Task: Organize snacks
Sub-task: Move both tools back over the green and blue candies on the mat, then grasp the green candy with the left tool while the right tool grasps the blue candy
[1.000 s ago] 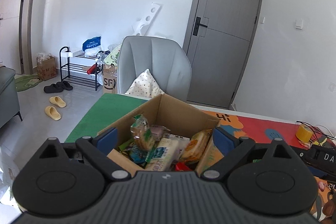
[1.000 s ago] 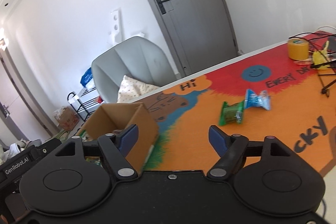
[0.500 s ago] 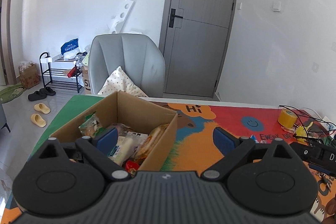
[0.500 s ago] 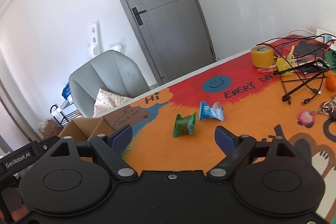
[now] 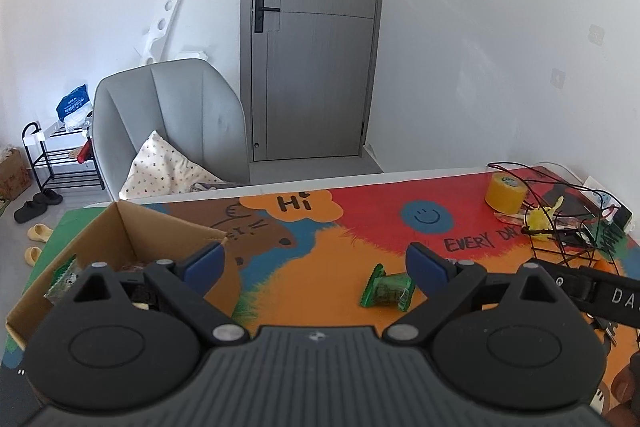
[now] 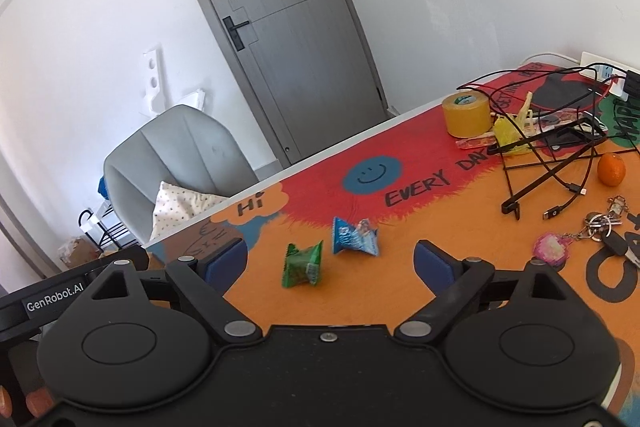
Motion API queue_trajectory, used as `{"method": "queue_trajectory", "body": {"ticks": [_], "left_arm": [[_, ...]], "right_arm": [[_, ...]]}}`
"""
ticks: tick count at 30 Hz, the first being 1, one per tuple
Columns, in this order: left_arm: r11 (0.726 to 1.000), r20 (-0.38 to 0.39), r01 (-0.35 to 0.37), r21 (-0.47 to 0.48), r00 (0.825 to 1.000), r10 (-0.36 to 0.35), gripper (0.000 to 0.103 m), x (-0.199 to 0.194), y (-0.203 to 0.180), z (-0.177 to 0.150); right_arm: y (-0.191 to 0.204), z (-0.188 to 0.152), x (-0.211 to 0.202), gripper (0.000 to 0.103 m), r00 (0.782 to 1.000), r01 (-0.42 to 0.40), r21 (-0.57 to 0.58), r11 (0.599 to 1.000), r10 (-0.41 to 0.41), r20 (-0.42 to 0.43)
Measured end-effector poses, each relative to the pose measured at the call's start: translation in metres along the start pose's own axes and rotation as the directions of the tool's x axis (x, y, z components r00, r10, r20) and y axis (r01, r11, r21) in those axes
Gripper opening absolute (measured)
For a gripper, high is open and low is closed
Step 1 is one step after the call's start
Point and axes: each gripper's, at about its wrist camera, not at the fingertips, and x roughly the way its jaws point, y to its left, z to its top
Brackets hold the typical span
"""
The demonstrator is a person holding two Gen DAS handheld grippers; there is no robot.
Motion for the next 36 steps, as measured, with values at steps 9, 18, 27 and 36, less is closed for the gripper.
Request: {"method": "queue_trajectory", "body": {"ticks": [9, 18, 27, 36], "left_arm": [[1.0, -0.062, 0.007, 0.03, 0.998, -0.005, 0.096, 0.055, -0.027, 0.01], [1.0, -0.163, 0.004, 0.009, 0.987, -0.003, 0.096, 0.111, -0.034, -0.006], [1.0, -0.216, 0.018, -0.004, 0.976, -0.018, 0.095, 0.15, -0.04, -0.024], [0.999, -0.21, 0.052, 0.005, 0.976, -0.05, 0.095, 0.172, -0.05, -0.039]], "right_arm": [[-0.017, 0.014, 0.028, 0.087, 0.999, 0.015, 0.037, 0.999, -0.014, -0.04], [-0.03, 0.014, 0.072, 0.082, 0.995, 0.031, 0.076, 0.997, -0.023, -0.1], [-0.045, 0.009, 0.125, 0.079, 0.986, 0.005, 0.16, 0.987, 0.022, -0.163], [-0.051, 0.003, 0.145, 0.078, 0.991, -0.009, 0.186, 0.983, 0.034, -0.132]]}}
